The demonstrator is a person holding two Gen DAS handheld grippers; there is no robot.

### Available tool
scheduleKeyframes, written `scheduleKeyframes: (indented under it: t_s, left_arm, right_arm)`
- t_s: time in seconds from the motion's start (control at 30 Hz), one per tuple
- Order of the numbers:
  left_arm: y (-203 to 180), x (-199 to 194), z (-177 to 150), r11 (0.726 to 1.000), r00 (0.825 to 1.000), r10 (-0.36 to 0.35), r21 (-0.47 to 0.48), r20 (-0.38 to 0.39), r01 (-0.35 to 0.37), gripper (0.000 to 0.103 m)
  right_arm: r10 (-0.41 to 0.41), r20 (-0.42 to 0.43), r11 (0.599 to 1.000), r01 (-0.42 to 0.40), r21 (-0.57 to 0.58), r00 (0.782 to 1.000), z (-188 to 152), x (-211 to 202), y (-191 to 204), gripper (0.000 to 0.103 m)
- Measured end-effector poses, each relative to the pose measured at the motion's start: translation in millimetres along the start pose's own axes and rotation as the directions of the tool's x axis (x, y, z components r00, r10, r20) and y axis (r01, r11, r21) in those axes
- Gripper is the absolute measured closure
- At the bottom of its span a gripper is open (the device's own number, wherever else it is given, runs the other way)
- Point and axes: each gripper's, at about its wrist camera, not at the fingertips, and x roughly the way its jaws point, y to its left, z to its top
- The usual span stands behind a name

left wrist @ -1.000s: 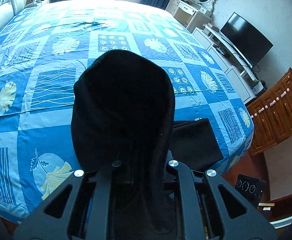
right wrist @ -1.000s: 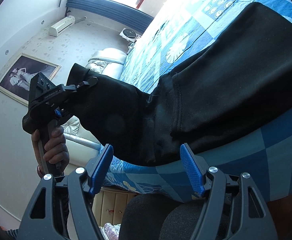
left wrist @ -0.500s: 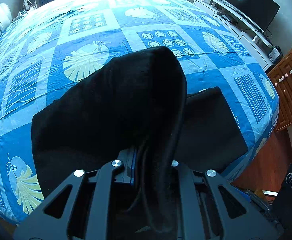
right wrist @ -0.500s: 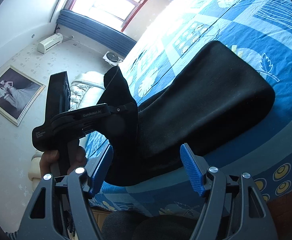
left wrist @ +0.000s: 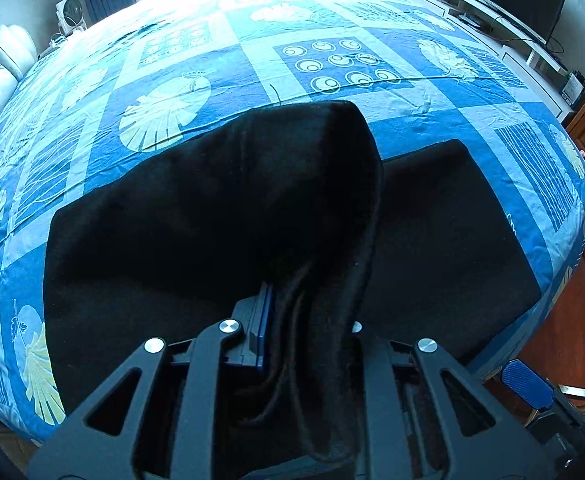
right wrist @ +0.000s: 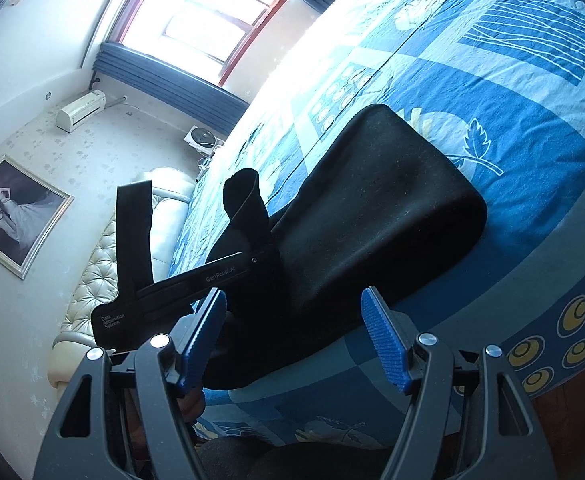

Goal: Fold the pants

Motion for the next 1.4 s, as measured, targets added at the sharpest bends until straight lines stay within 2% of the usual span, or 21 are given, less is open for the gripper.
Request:
scheduleKeyframes:
  t_s: [0.13,0.23,0.3,0.37,0.43,0.53,0.6,0.67,0.77,0.87,0.97,1.13,1.23,1.3,1.33,1.37,1.4]
  left_arm:
    - [-3.1,-2.0,-1.7,1.000,1.000,-0.013,-0.003,0.013,0.013,0.078]
    - [-7.0,-7.5,-5.1,0.999,0.998,-0.046,0.002,0.031,0.046,0.063]
    - [-8.7,-13.5,-9.4,0.997,0.996,-0.080,0.003,0.044,0.079,0.050]
    - [-7.6,-22.0,-16.1,0.991,0.989,-0.135,-0.010,0.055,0.136,0.043]
    - [-5.2,-33.8,-24.5,0.988,0.985,-0.155,-0.014,0.071,0.156,0.039]
    - [7.4,-62.3,-40.5,0.986,0.975,-0.160,-0.024,0.152,0.166,0.030]
    - [21.9,-82.3,-51.4,0.989,0.968,-0.129,-0.042,0.215,0.141,0.014]
    - [42.2,-98.2,-64.8,0.991,0.956,-0.090,-0.070,0.280,0.114,0.009]
    - [75.3,-101.8,-79.5,0.993,0.960,-0.006,-0.114,0.281,0.040,0.007]
    - [115.4,-91.7,-95.1,0.979,0.971,0.028,-0.204,0.239,0.022,0.007]
    - [151.6,-80.2,-110.6,0.953,0.982,0.030,-0.302,0.184,0.028,0.007]
    - [183.4,-71.5,-131.8,0.926,0.988,0.024,-0.375,0.153,0.035,0.007]
    - [189.1,-68.6,-135.3,0.929,0.990,0.021,-0.368,0.139,0.032,0.007]
    - [191.5,-67.8,-134.4,0.927,0.990,0.016,-0.373,0.140,0.037,0.007]
    - [192.7,-67.7,-133.9,0.924,0.990,0.008,-0.379,0.141,0.047,0.007]
    - [194.1,-67.4,-133.8,0.922,0.990,-0.001,-0.383,0.143,0.057,0.007]
    - [194.9,-67.4,-133.5,0.920,0.990,-0.007,-0.386,0.144,0.063,0.007]
  right_arm:
    - [-0.012,0.012,1.000,0.013,-0.003,1.000,-1.3,-4.8,-1.2,0.033]
    - [-0.023,0.024,1.000,0.023,-0.006,0.999,-0.1,-8.7,-0.5,0.033]
    - [-0.031,0.035,0.999,0.031,-0.006,0.999,1.3,-11.9,0.1,0.033]
    - [-0.039,0.044,0.999,0.040,-0.006,0.998,2.1,-15.1,1.7,0.033]
    - [-0.045,0.050,0.999,0.046,-0.007,0.998,3.4,-17.0,1.7,0.033]
    - [-0.041,0.045,0.999,0.042,-0.011,0.998,4.9,-17.2,4.5,0.033]
    - [-0.036,0.038,0.999,0.037,-0.020,0.999,5.9,-15.3,9.4,0.033]
    - [-0.030,0.027,0.999,0.031,-0.039,0.999,7.3,-11.7,16.0,0.033]
    - [-0.027,0.008,0.997,0.028,-0.073,1.000,10.8,-3.0,27.6,0.033]
    - [-0.005,-0.069,0.997,-0.001,-0.081,0.998,21.1,20.7,33.4,0.030]
    - [-0.051,-0.134,0.991,0.034,-0.126,0.990,36.9,50.5,40.0,0.030]
    - [-0.203,-0.221,0.963,0.154,-0.222,0.954,59.5,97.9,44.5,0.030]
    - [-0.193,-0.340,0.972,0.133,-0.192,0.921,61.8,125.1,37.5,0.030]
    - [-0.183,-0.362,0.976,0.123,-0.182,0.914,60.8,132.9,37.2,0.030]
    - [-0.172,-0.364,0.979,0.116,-0.169,0.916,60.2,133.8,36.2,0.036]
    - [-0.161,-0.374,0.982,0.109,-0.156,0.913,59.8,135.6,35.3,0.058]
    - [-0.149,-0.398,0.984,0.097,-0.149,0.905,58.2,139.1,35.6,0.066]
